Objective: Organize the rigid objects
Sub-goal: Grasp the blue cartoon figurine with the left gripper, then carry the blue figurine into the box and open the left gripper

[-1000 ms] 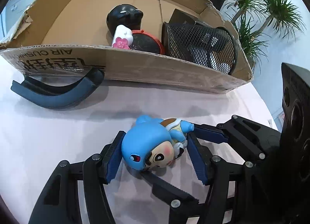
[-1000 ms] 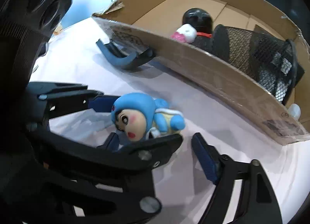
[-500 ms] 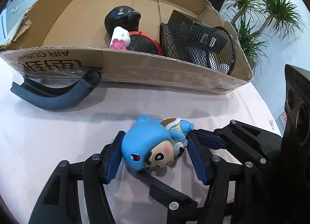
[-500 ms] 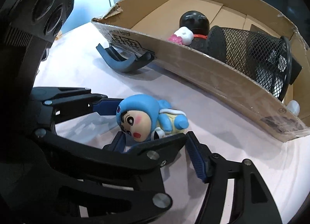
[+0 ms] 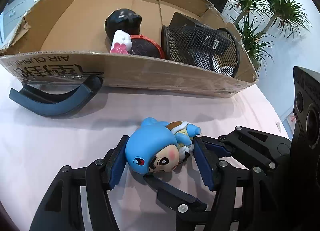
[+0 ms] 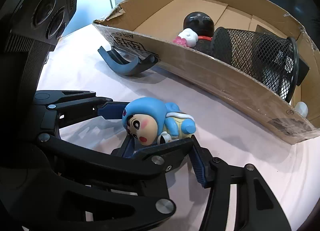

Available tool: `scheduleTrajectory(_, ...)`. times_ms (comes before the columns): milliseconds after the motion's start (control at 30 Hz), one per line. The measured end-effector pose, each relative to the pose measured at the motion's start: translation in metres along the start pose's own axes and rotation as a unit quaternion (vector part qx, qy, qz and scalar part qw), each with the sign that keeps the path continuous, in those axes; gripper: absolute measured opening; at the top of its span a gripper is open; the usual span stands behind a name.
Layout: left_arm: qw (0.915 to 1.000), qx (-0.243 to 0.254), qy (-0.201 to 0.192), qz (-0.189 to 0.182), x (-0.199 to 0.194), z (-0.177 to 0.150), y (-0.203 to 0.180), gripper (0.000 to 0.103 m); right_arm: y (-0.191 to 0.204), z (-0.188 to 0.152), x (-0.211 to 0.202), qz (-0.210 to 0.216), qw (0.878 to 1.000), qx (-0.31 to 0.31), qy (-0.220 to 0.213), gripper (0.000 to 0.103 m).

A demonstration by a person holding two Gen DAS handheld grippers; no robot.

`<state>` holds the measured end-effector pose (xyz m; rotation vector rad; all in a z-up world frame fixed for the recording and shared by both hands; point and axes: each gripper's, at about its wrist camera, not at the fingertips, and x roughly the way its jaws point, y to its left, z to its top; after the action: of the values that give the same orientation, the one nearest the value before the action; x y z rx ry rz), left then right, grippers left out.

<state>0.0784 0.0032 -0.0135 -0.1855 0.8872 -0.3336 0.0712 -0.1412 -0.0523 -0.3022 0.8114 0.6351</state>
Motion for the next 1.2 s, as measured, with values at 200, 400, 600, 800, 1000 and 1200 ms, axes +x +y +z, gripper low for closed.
scheduleTrajectory(200,0.9997,0.01,-0.021,-0.001,-0.011,0.003,-0.006,0.062,0.004,0.0,-0.014,-0.023,0.999,-0.008,-0.024,0.051)
scheduleTrajectory(400,0.9979,0.025,-0.058,-0.013,-0.035,0.013,-0.013,0.062,0.009,0.011,-0.037,-0.047,0.998,-0.018,-0.047,0.051)
scheduleTrajectory(600,0.9981,0.021,-0.057,-0.006,-0.052,0.034,-0.004,0.062,0.017,0.034,-0.048,-0.046,0.997,-0.026,-0.05,0.05)
scheduleTrajectory(800,0.9978,0.023,-0.06,0.014,-0.069,0.079,0.019,0.062,0.02,0.084,-0.043,-0.03,0.997,-0.029,-0.06,0.05)
scheduleTrajectory(1000,0.9985,0.013,-0.05,0.016,-0.07,0.121,0.063,0.062,0.025,0.143,-0.016,-0.029,0.997,-0.043,-0.056,0.048)
scheduleTrajectory(1200,0.9993,0.0,-0.031,0.021,-0.051,0.149,0.104,0.062,0.022,0.179,0.023,-0.021,0.998,-0.036,-0.042,0.048)
